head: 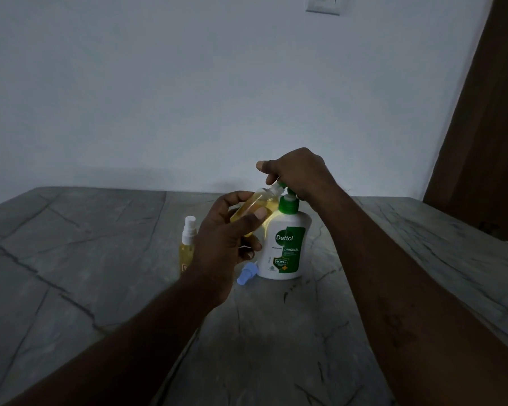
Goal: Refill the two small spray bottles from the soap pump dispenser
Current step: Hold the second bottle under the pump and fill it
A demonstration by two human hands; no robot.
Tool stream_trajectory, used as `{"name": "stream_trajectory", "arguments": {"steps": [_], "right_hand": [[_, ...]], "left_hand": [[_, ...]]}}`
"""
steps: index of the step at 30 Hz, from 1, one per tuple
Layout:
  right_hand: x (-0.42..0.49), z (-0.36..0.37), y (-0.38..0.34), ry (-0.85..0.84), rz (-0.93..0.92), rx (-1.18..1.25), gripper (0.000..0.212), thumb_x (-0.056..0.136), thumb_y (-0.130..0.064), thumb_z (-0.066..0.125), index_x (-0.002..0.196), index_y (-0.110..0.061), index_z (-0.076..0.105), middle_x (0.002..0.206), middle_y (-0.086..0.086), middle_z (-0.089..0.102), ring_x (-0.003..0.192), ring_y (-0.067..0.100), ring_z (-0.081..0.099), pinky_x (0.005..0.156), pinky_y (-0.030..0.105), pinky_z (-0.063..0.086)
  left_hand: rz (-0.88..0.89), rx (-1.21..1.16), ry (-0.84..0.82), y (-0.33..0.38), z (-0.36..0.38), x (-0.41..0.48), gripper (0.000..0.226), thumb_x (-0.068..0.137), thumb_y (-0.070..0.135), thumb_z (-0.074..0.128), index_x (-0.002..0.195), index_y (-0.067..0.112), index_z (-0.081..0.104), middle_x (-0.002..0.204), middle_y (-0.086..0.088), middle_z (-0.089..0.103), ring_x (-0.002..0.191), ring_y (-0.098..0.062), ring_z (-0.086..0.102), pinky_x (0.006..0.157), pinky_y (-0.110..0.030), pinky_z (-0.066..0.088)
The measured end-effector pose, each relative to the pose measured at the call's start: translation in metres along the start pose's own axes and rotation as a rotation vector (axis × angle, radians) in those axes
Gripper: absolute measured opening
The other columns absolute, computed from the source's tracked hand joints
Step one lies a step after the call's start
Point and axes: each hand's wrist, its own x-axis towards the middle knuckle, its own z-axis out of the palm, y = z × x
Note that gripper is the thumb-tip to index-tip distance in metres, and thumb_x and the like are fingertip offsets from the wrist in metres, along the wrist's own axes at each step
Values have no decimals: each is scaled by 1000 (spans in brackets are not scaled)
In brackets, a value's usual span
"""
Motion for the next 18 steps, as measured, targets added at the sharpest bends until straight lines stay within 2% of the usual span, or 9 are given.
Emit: {"name": "stream_trajectory", "arguments": {"steps": [4, 8, 11, 15, 18], "right_hand": [[0, 1, 0, 3, -1, -13, 39, 87, -54, 71, 77, -17, 77, 74, -8, 68, 70, 10, 62, 65, 29, 47], [0, 1, -1, 5, 4, -14, 39, 86, -54, 72, 74, -18, 77, 75, -6, 70, 71, 11, 63, 67, 30, 49], [-1, 0, -2, 5, -1, -4, 38, 86, -53, 73, 71, -19, 77, 70, -8, 69, 67, 9, 62, 63, 28, 46], [-2, -1, -1, 0, -6, 6, 37, 87, -51, 73, 71, -18, 77, 65, -13, 66, 62, 5, 61, 58, 25, 43], [-2, 0, -2, 3, 1, 1, 37, 86, -52, 73, 70, -19, 77, 65, -12, 67, 61, 5, 61, 58, 25, 43]], "left_hand": [[123, 163, 29, -4, 3, -2, 25, 93, 23, 69, 118, 26, 62, 104, 5, 72, 60, -9, 56, 49, -22, 46], [226, 340, 80, -8, 6, -4, 26, 92, 31, 69, 113, 43, 58, 109, 15, 69, 77, -4, 64, 54, -17, 49], [280, 462, 121, -14, 7, -5, 29, 93, 37, 66, 121, 37, 58, 109, 17, 68, 87, 1, 68, 59, -18, 55], [369, 541, 137, -21, 11, -8, 32, 95, 41, 60, 124, 31, 55, 110, 18, 64, 93, 8, 65, 59, -11, 53], [414, 572, 167, -27, 11, -9, 53, 91, 58, 53, 133, 25, 55, 122, 7, 64, 102, -4, 66, 65, -15, 57]]}}
